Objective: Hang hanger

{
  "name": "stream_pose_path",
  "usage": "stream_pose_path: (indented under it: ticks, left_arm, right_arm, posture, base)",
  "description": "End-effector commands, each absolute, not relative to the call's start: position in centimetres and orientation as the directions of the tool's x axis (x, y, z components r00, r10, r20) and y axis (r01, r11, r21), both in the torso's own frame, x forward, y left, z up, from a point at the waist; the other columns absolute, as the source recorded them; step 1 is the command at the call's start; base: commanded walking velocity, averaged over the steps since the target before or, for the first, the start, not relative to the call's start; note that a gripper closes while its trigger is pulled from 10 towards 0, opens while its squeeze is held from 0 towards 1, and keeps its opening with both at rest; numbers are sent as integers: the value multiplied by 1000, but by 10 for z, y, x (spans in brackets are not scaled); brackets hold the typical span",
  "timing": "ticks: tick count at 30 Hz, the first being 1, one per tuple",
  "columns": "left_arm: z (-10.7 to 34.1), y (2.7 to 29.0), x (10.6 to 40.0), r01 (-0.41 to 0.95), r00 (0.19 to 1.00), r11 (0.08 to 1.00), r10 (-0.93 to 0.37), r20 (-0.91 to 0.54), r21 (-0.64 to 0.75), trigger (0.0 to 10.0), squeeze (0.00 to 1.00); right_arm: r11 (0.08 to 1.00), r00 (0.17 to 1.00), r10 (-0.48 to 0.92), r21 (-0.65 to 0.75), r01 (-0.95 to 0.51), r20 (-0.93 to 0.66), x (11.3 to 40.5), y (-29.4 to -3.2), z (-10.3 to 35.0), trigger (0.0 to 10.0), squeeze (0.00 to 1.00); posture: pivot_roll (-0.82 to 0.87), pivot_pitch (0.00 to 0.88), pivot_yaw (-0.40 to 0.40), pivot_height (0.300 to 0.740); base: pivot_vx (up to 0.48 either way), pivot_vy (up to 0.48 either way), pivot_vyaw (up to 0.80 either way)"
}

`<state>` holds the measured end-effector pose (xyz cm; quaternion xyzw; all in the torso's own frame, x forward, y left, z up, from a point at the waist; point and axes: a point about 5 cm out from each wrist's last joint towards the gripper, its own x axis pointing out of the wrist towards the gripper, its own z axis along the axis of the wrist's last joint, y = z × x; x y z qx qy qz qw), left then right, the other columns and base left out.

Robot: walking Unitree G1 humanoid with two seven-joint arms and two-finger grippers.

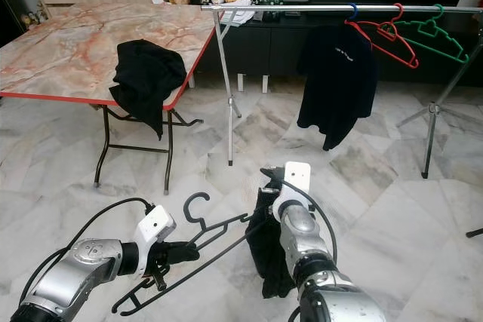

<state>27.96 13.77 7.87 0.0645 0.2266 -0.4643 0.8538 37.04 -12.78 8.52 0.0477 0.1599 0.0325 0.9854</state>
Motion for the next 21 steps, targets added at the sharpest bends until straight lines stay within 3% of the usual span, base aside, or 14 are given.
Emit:
stream_pose_path:
  ticks: [1,12,21]
  left_arm:
    - [80,137,279,823,471,561,-763,-443,-92,10000,0]
    - [78,140,298,721,621,693,-645,-445,4,10000,0]
    - [75,144,304,674,666,738,-582,-466,43,10000,0]
  right_arm:
    - [988,961,132,107,-109,-244,378,-115,103,10000,0]
    - [987,947,156,77,-140,-281,371,-114,90,10000,0]
    - [997,952,63,68,-44,-301,368,-126,83,10000,0]
  posture:
    - [114,83,48,740]
    - [100,77,49,740]
    - [99,71,50,740]
  base:
    - [0,0,0]
    - [0,0,0]
    - [0,0,0]
